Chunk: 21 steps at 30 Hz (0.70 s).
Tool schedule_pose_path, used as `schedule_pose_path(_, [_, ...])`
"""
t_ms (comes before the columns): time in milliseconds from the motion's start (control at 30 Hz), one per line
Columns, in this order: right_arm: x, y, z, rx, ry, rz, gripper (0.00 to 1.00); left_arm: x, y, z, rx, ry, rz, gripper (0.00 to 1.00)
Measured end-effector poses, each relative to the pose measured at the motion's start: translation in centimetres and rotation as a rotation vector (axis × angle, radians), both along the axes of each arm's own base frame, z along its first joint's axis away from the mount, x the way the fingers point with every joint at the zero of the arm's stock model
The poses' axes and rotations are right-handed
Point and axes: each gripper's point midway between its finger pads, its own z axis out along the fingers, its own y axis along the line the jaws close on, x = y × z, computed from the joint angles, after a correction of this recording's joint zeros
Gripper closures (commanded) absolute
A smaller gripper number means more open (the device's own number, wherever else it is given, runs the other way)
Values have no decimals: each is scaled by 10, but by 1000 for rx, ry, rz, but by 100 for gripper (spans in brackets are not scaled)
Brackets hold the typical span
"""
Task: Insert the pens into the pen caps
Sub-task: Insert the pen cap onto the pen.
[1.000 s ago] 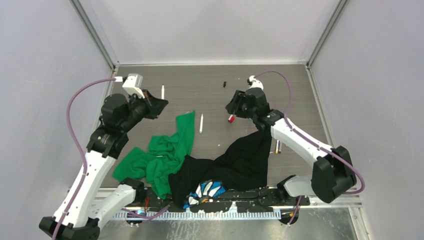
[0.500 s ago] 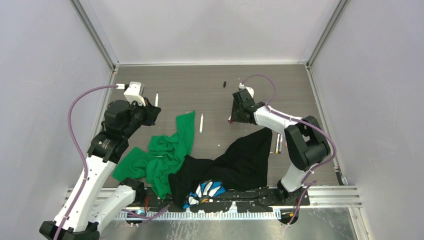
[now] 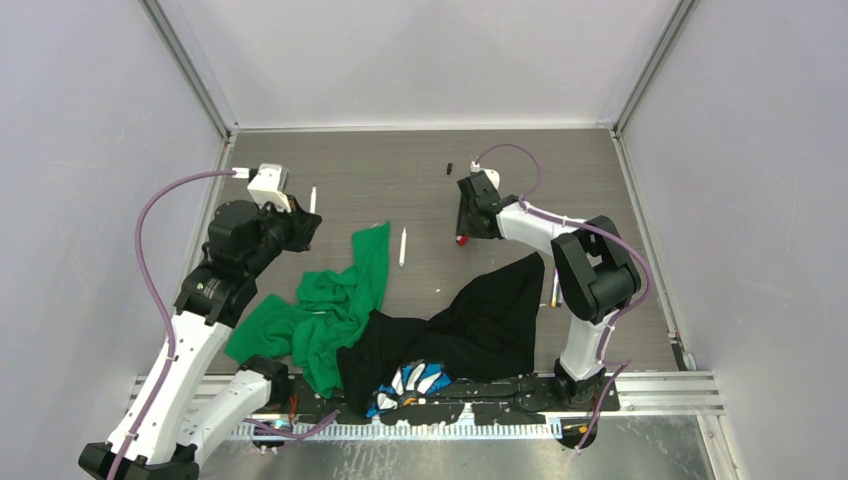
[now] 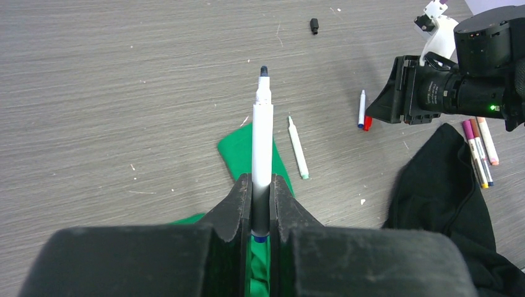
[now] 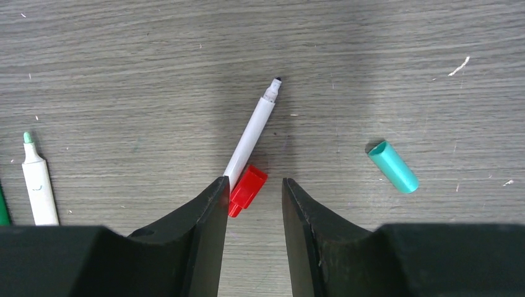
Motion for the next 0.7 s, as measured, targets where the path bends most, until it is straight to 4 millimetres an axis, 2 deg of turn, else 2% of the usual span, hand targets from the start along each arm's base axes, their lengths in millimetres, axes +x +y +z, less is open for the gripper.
schedule_pose_path(167, [0, -1, -1, -5, 0, 0, 61, 0, 0, 0, 3, -1, -1, 100])
schedule_pose_path(700, [-3, -3, -7, -15, 11, -1, 62, 0, 1, 0, 17, -6, -5, 100])
